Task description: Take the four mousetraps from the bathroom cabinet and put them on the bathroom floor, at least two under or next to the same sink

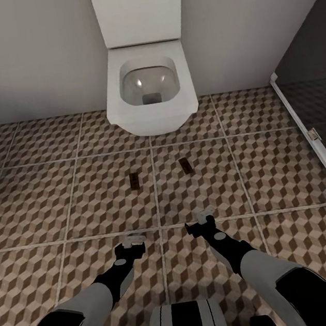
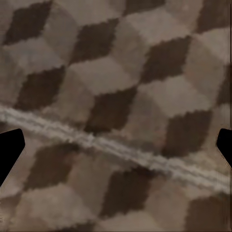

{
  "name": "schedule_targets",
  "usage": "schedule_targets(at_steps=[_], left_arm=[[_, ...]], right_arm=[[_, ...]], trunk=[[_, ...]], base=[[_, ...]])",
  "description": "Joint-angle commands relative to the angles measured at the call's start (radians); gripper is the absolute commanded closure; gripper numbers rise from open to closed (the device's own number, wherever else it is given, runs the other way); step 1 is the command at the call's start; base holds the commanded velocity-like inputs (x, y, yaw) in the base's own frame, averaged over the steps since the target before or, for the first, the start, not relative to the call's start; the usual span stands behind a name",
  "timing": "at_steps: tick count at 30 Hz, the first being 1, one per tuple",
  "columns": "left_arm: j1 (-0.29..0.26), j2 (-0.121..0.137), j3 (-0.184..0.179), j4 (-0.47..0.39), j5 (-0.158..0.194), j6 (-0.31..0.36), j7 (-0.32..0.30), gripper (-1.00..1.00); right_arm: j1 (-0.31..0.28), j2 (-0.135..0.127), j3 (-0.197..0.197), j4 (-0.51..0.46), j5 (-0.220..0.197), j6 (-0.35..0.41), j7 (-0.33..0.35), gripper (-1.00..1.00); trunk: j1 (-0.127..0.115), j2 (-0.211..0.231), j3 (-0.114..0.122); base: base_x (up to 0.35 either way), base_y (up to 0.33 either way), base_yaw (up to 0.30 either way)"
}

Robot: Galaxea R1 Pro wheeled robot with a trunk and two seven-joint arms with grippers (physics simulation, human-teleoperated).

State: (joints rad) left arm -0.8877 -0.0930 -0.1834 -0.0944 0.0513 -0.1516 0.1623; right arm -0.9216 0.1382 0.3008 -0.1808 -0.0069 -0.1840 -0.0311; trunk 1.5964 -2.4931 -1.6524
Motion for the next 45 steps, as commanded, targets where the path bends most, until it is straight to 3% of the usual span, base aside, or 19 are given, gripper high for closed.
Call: schedule_targets(at_steps=[1, 35, 45], left_arm=[[-0.001, 0.0, -0.008, 0.002, 0.005, -0.003, 0.005, -1.0], [0.002, -0.008, -0.008, 0.044, 0.005, -0.006, 0.003, -1.0], [0.01, -0.008, -0.008, 0.045, 0.005, -0.006, 0.003, -1.0]], right_arm=[[-0.001, 0.0, 0.004, 0.001, -0.001, -0.003, -0.003, -1.0], [-0.001, 0.0, 0.004, 0.001, -0.001, -0.003, -0.004, -1.0], [-0.001, 0.0, 0.004, 0.001, -0.001, -0.003, -0.004, -1.0]], trunk=[[-0.004, 0.007, 0.003], [-0.134, 0.245, 0.109], [-0.173, 0.315, 0.15]], base=[[0.0, 0.0, 0.0], [0.0, 0.0, 0.0], [0.0, 0.0, 0.0]])
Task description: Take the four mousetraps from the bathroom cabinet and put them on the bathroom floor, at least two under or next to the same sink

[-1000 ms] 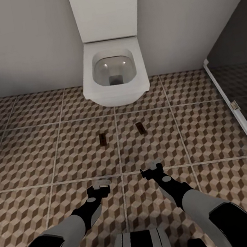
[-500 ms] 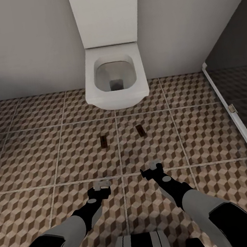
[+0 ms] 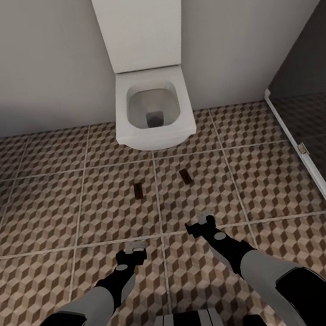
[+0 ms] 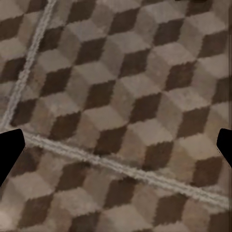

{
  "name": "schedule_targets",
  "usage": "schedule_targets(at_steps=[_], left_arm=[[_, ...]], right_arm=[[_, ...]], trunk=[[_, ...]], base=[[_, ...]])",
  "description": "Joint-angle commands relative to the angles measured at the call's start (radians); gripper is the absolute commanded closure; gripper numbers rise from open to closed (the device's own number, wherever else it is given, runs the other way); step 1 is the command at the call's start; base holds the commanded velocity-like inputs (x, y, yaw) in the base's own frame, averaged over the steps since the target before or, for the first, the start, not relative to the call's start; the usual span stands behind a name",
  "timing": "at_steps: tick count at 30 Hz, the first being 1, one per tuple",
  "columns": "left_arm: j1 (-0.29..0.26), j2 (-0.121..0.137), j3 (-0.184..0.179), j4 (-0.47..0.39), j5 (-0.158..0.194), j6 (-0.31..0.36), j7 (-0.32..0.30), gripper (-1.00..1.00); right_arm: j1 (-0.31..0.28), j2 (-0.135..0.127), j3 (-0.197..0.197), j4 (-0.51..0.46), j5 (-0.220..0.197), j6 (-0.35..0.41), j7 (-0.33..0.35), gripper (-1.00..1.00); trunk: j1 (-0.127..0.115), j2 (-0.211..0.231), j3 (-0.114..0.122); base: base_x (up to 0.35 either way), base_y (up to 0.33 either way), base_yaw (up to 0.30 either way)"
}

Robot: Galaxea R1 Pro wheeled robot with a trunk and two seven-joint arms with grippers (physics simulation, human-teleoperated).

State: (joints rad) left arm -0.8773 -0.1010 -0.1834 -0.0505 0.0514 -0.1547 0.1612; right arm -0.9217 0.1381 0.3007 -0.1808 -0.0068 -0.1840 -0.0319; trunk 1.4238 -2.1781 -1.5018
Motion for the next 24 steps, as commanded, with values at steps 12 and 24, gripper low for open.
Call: schedule_targets(at_steps=[12, 24], left_arm=[[0.008, 0.0, -0.008, 0.001, 0.005, -0.003, 0.004, -1.0], [0.016, -0.011, -0.008, 0.001, 0.005, -0.027, 0.004, -1.0]], right_arm=[[0.0, 0.0, 0.005, 0.001, -0.001, -0.003, -0.003, -1.0], [-0.001, 0.0, 0.005, 0.003, -0.001, -0.003, -0.003, -1.0]], trunk=[[-0.046, 0.084, 0.056], [-0.092, 0.168, 0.113]], base=[[0.0, 0.0, 0.0], [0.0, 0.0, 0.0]])
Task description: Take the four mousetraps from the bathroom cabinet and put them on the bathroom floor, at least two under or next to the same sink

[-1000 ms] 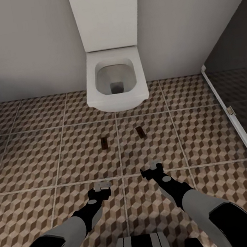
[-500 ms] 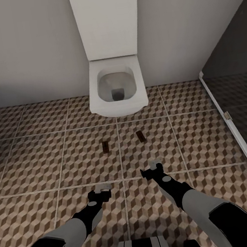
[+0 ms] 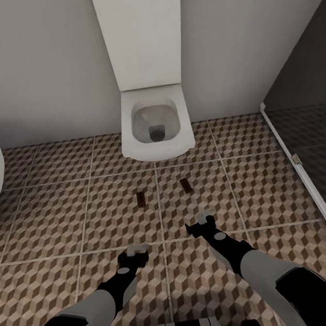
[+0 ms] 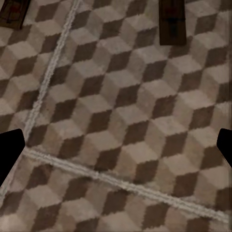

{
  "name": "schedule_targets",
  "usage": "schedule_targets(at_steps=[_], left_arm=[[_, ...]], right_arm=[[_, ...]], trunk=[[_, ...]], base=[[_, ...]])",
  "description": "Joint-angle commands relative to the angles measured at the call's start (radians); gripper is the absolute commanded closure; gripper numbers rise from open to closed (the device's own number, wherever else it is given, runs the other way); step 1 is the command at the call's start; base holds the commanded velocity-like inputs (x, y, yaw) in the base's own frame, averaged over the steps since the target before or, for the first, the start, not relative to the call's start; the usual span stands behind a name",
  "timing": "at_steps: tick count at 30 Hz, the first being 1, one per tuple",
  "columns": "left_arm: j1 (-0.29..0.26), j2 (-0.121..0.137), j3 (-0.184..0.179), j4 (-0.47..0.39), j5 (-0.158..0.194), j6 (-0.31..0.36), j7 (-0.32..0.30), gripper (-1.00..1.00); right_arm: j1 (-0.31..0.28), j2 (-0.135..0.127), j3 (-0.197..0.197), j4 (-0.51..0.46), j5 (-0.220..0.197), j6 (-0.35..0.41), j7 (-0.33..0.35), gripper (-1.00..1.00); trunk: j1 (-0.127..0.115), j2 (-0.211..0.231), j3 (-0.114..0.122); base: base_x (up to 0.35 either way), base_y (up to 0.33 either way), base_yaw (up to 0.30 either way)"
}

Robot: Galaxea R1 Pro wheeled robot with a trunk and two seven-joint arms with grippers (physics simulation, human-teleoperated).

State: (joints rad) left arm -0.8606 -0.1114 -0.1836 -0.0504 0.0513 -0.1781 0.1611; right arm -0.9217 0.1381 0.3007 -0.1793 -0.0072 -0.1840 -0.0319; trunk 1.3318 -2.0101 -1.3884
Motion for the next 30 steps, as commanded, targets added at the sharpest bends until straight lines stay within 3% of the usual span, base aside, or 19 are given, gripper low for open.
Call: schedule_targets(at_steps=[1, 19, 30], left_arm=[[0.0, -0.002, -0.008, 0.001, 0.005, -0.011, 0.005, -1.0], [0.031, -0.013, -0.008, 0.001, 0.005, -0.074, 0.005, -1.0], [0.064, -0.022, -0.008, 0.018, 0.005, -0.171, 0.005, -1.0]], right_arm=[[-0.001, 0.0, 0.005, 0.002, -0.001, -0.003, -0.003, -1.0], [0.0, -0.002, 0.004, 0.047, 0.0, -0.047, -0.003, -1.0], [0.0, -0.005, 0.003, 0.055, 0.0, -0.051, -0.003, -1.0]], trunk=[[-0.004, 0.007, 0.004], [-0.073, 0.133, 0.09], [-0.115, 0.21, 0.142]], base=[[0.0, 0.0, 0.0], [0.0, 0.0, 0.0], [0.0, 0.0, 0.0]])
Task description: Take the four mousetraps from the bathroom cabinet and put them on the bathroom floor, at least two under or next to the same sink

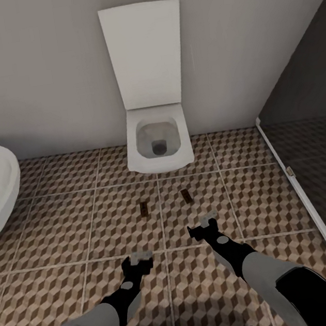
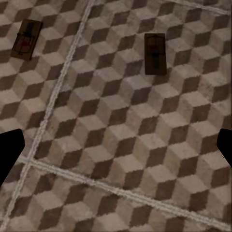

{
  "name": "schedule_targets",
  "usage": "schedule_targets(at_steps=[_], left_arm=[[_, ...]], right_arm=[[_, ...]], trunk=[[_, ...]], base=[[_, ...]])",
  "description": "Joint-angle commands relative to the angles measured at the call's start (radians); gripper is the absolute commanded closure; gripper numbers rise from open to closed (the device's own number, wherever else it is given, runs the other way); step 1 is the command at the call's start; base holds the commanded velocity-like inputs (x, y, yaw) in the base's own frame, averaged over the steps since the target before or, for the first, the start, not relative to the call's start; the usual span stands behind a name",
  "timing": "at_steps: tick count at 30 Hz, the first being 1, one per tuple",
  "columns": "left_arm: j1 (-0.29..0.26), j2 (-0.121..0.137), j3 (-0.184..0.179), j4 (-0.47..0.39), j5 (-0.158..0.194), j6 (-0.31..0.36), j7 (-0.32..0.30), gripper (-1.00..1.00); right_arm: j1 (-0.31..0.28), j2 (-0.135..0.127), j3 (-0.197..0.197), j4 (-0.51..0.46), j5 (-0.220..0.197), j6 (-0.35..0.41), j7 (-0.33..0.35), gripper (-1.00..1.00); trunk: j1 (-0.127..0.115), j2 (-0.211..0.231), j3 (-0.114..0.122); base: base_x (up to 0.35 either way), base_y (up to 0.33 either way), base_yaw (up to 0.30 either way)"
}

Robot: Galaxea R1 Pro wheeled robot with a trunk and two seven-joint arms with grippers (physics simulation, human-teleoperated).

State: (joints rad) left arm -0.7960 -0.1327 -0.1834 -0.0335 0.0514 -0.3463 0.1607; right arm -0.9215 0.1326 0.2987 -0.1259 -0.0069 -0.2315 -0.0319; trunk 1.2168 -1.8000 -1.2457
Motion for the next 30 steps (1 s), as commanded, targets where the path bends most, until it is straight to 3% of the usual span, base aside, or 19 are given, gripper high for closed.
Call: schedule_targets(at_steps=[1, 10, 30], left_arm=[[0.002, -0.003, -0.008, 0.003, 0.005, -0.006, 0.005, -1.0], [0.011, -0.013, -0.008, 0.012, 0.005, -0.023, 0.005, -1.0], [0.014, -0.01, -0.008, 0.06, 0.005, -0.026, 0.005, -1.0]], right_arm=[[-0.001, 0.0, 0.005, 0.002, -0.001, -0.003, -0.003, -1.0], [-0.001, -0.002, 0.006, 0.01, -0.001, -0.007, -0.003, -1.0], [0.0, -0.003, 0.005, 0.052, -0.001, -0.049, -0.003, -1.0]], trunk=[[-0.004, 0.007, 0.004], [-0.038, 0.07, 0.047], [-0.115, 0.21, 0.142]], base=[[0.0, 0.0, 0.0], [0.0, 0.0, 0.0], [0.0, 0.0, 0.0]])
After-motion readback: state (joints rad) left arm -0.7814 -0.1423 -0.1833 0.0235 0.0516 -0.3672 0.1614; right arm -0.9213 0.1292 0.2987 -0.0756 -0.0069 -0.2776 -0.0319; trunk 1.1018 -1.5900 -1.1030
